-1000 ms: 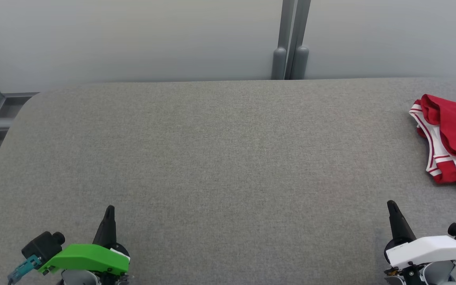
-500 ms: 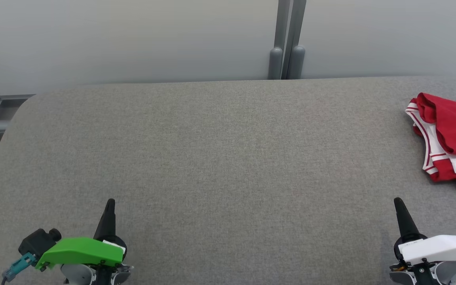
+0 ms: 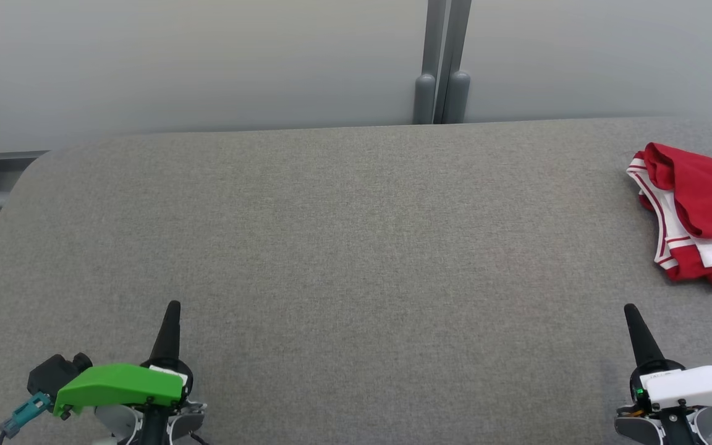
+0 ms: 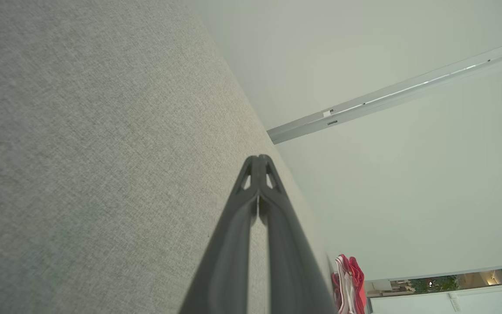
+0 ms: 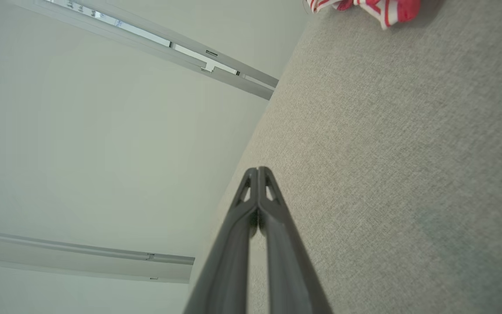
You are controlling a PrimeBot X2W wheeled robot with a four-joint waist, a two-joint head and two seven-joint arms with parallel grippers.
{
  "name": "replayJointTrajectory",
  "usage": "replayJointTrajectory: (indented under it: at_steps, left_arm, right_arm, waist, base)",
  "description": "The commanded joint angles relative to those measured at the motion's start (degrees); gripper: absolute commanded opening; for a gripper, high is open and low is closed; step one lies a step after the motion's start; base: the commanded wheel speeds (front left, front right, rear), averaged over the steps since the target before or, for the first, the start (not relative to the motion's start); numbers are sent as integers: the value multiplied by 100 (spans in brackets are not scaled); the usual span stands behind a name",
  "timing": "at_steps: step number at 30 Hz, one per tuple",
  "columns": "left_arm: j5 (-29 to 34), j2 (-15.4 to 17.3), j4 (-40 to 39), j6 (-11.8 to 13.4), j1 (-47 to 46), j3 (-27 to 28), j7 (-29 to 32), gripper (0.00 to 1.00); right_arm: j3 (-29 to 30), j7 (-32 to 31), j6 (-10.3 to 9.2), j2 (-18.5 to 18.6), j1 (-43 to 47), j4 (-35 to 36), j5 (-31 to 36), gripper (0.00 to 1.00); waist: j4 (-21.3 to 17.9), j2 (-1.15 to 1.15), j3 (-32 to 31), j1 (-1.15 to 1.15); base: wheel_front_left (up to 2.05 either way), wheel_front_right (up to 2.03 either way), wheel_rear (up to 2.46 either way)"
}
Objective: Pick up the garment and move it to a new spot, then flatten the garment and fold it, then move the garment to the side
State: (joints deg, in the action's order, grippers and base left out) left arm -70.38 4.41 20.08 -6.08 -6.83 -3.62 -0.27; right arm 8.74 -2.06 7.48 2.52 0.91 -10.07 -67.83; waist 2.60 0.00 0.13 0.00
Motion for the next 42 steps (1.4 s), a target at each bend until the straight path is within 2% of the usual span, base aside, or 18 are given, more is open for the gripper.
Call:
replayJointTrajectory:
  at_steps: [1, 42]
  left_arm:
    - [-169, -5, -77, -42, -159, 50, 44, 0]
    - [-1871, -126, -221, -135, -335, 238, 514, 0]
  right_arm:
    - [42, -42, 4, 36, 20, 87, -191, 0]
    - [338, -361, 3, 46, 110, 337, -2102, 0]
  waist:
    - [-9, 0, 0, 0]
    - [-200, 0, -1, 0]
  base:
    - [0, 0, 0]
    - [0, 0, 0]
